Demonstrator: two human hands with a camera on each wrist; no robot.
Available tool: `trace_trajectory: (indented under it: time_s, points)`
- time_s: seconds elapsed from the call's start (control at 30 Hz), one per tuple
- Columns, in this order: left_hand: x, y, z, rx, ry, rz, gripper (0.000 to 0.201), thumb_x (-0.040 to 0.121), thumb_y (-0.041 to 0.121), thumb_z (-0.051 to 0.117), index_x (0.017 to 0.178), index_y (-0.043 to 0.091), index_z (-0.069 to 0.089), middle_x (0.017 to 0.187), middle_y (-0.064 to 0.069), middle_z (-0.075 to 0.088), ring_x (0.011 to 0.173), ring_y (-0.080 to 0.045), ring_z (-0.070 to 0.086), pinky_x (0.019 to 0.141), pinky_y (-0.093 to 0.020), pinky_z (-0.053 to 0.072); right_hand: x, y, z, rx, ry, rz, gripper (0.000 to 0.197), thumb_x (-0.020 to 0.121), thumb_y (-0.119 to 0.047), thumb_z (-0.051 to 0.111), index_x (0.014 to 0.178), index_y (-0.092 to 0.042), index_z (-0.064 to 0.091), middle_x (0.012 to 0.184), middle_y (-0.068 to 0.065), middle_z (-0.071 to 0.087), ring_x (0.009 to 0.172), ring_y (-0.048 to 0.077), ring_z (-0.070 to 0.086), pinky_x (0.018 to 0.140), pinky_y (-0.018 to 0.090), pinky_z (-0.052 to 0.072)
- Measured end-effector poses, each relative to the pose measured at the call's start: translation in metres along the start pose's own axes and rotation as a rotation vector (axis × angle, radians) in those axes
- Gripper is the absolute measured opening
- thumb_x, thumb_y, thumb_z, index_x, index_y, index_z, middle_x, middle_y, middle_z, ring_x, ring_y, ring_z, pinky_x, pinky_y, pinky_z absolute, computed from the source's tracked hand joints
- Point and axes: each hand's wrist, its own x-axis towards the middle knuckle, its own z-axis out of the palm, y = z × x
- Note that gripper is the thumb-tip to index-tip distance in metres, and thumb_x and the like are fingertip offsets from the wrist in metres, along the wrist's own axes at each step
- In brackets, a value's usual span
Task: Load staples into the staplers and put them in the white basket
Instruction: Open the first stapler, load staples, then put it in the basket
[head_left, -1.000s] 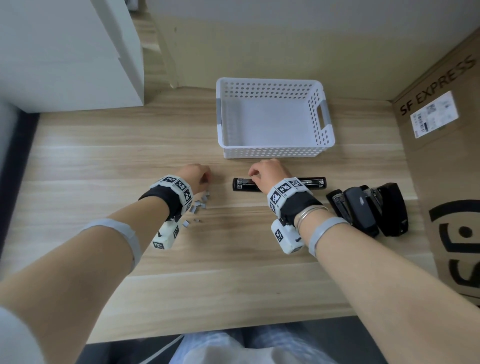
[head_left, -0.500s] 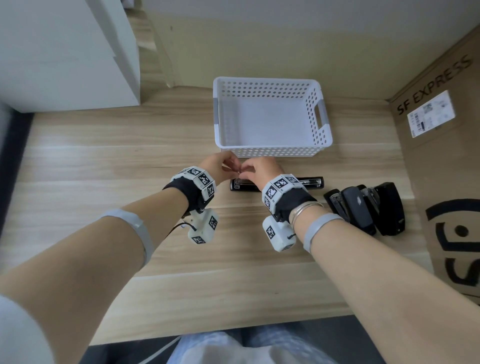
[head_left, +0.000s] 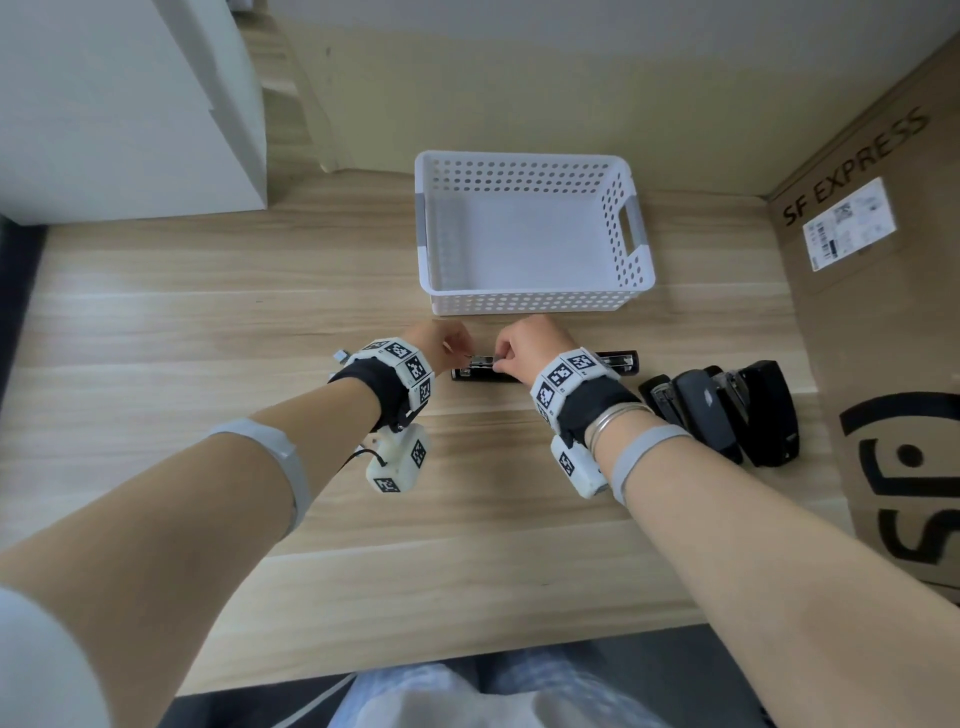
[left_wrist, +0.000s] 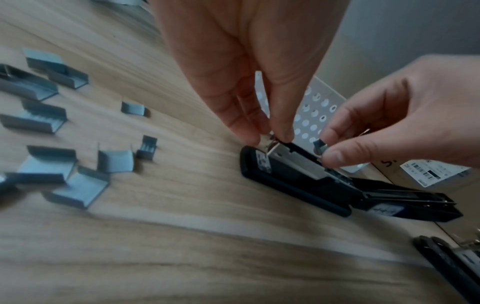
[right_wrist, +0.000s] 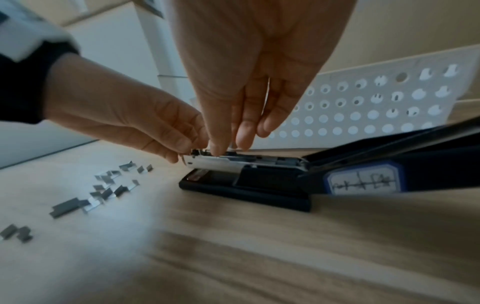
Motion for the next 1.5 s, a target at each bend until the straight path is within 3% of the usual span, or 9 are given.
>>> trace_trajectory:
  time_s: [0.17, 0.37, 0.47, 0.63, 0.83, 1.07, 1.27, 1.37, 1.5]
  points:
    - [0.0, -0.003, 0.004, 0.002, 0.002, -0.011, 0.018, 0.083, 0.003, 0.061, 0.101, 0.002, 0.065, 0.106, -0.014, 0.069, 0.084, -0.015, 0.054, 0.08, -0.027, 0.045, 0.0, -0.004, 0.005, -0.081, 0.02, -0.031, 0.018, 0.092, -0.028, 0.058, 0.102, -0.019, 0.071, 0.106, 0.005, 0.07, 0.108, 0.023, 0.059, 0.088, 0.032, 0.049]
    - [0.0, -0.002, 0.003, 0.036, -0.012, -0.016, 0.02, 0.084, 0.006, 0.061, 0.104, 0.002, 0.065, 0.11, -0.015, 0.069, 0.092, -0.023, 0.06, 0.083, -0.024, 0.042, 0.011, -0.005, 0.006, -0.059, -0.039, -0.016, 0.025, 0.087, -0.035, 0.063, 0.105, -0.019, 0.071, 0.111, 0.007, 0.068, 0.113, 0.025, 0.054, 0.091, 0.033, 0.045]
    - [-0.003, -0.005, -0.002, 0.06, -0.005, -0.016, 0.019, 0.085, 0.006, 0.059, 0.104, 0.002, 0.065, 0.111, -0.015, 0.068, 0.089, -0.02, 0.058, 0.085, -0.026, 0.044, 0.015, -0.004, 0.009, -0.025, -0.016, -0.009, 0.026, 0.092, -0.034, 0.056, 0.104, -0.017, 0.073, 0.11, 0.006, 0.068, 0.119, 0.026, 0.049, 0.095, 0.032, 0.043]
    - [-0.005, -0.021, -0.031, 0.335, 0.005, -0.127, 0.035, 0.09, 0.003, 0.041, 0.121, 0.006, 0.056, 0.126, -0.017, 0.054, 0.114, -0.034, 0.053, 0.097, -0.036, 0.042, 0.015, -0.001, 0.012, -0.052, 0.026, 0.021, 0.024, 0.089, -0.034, 0.063, 0.109, -0.023, 0.069, 0.118, 0.0, 0.062, 0.122, 0.023, 0.046, 0.096, 0.032, 0.042]
    - [-0.009, -0.056, -0.056, 0.486, -0.034, -0.199, 0.035, 0.084, 0.003, 0.052, 0.118, 0.012, 0.055, 0.121, -0.017, 0.05, 0.11, -0.036, 0.051, 0.097, -0.038, 0.042, 0.016, 0.008, -0.001, -0.105, -0.008, 0.099, 0.025, 0.085, -0.025, 0.069, 0.11, -0.023, 0.068, 0.121, 0.002, 0.064, 0.12, 0.025, 0.051, 0.105, 0.036, 0.04]
    - [-0.008, -0.057, -0.048, 0.525, -0.072, -0.143, 0.02, 0.083, 0.005, 0.056, 0.102, 0.009, 0.062, 0.108, -0.013, 0.056, 0.102, -0.035, 0.056, 0.086, -0.035, 0.046, 0.017, -0.005, 0.002, -0.044, 0.022, 0.071, 0.022, 0.089, -0.027, 0.063, 0.11, -0.025, 0.066, 0.119, -0.003, 0.065, 0.122, 0.022, 0.051, 0.107, 0.037, 0.037]
    - [-0.008, -0.061, -0.039, 0.464, -0.068, -0.033, 0.03, 0.084, 0.0, 0.052, 0.109, 0.014, 0.061, 0.11, -0.011, 0.057, 0.101, -0.032, 0.057, 0.085, -0.033, 0.045, 0.018, -0.007, 0.008, -0.063, 0.005, 0.048, 0.021, 0.091, -0.03, 0.059, 0.112, -0.028, 0.065, 0.123, -0.002, 0.06, 0.126, 0.022, 0.043, 0.105, 0.036, 0.032]
    - [-0.009, -0.06, -0.036, 0.448, -0.066, -0.02, 0.021, 0.083, 0.002, 0.055, 0.099, 0.01, 0.066, 0.108, -0.013, 0.059, 0.099, -0.032, 0.059, 0.083, -0.03, 0.044, 0.017, -0.006, 0.008, -0.059, 0.027, 0.025, 0.021, 0.091, -0.03, 0.059, 0.111, -0.028, 0.066, 0.121, -0.003, 0.062, 0.124, 0.021, 0.046, 0.103, 0.034, 0.035]
    - [-0.011, -0.047, -0.035, 0.365, -0.048, -0.039, 0.021, 0.089, 0.008, 0.052, 0.107, 0.011, 0.061, 0.112, -0.011, 0.062, 0.102, -0.03, 0.059, 0.089, -0.032, 0.045, 0.016, -0.01, 0.011, 0.03, 0.08, -0.039, 0.017, 0.088, -0.026, 0.063, 0.104, -0.024, 0.07, 0.109, -0.003, 0.068, 0.112, 0.02, 0.055, 0.096, 0.032, 0.045]
